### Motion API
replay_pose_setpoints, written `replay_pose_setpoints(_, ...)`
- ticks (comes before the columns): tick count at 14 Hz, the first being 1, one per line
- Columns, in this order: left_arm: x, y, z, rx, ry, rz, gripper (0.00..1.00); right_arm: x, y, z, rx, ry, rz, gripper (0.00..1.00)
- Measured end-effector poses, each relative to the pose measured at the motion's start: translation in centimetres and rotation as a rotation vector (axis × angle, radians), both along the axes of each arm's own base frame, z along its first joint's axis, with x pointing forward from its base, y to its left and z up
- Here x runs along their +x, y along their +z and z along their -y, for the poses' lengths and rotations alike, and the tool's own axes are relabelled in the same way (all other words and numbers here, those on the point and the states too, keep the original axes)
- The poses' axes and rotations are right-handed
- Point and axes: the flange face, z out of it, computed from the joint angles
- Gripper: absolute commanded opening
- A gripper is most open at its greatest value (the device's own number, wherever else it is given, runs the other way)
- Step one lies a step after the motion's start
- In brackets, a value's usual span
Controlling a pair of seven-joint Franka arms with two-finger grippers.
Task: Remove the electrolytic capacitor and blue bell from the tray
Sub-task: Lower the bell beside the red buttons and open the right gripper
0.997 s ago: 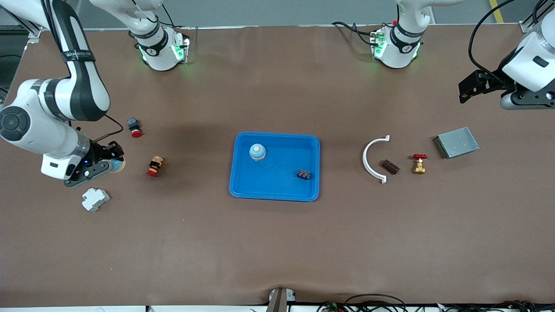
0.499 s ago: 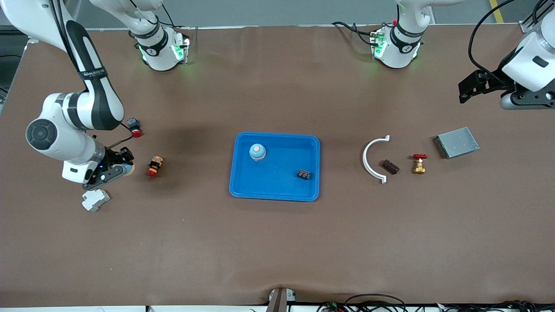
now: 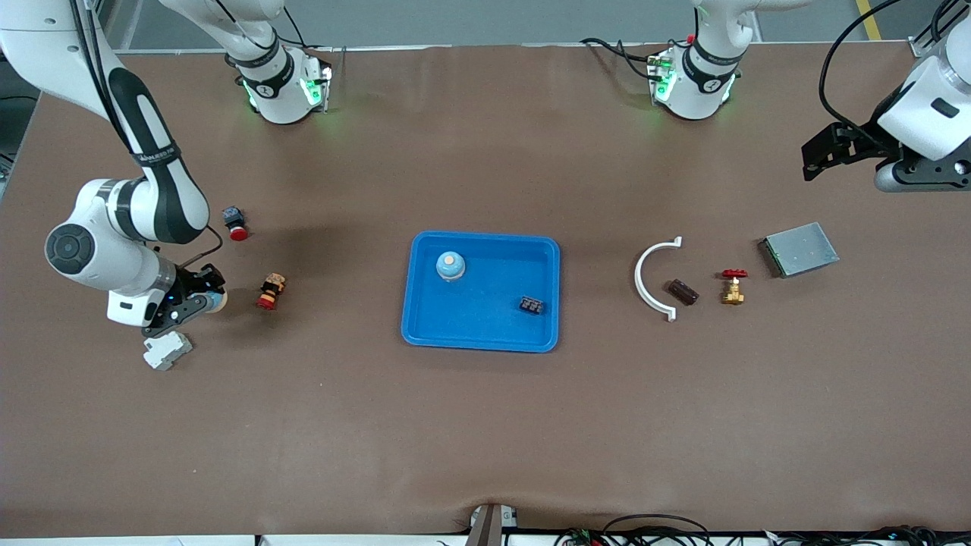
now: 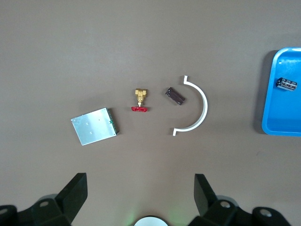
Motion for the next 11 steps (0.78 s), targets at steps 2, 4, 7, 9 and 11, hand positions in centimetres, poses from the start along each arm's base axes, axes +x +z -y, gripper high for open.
replay_pose_setpoints(2,0.0,0.0,0.0,0.0,-0.001,0.002,1.0,0.0,-1.0,-0.3,0.004,0.005,-0.003,0.09)
replay_pose_setpoints(4,0.0,0.1,0.0,-0.001,-0.002,0.003,1.0,-0.1,-2.0,-0.5,0.008,0.008,-0.01,0.09)
replay_pose_setpoints(7,0.0,0.1,0.0,-0.001,-0.003,0.005,1.0,-0.1,-3.3,-0.5,0.011,0.009,-0.01,0.09)
replay_pose_setpoints(9,0.0,0.2,0.0,-0.001,-0.004,0.007,1.0,-0.1,-3.8,-0.6,0.012,0.01,-0.007,0.1)
replay_pose_setpoints(11,0.0,0.3,0.0,-0.001,-0.005,0.008,1.0,-0.1,-4.1,-0.6,0.013,0.01,-0.008,0.24)
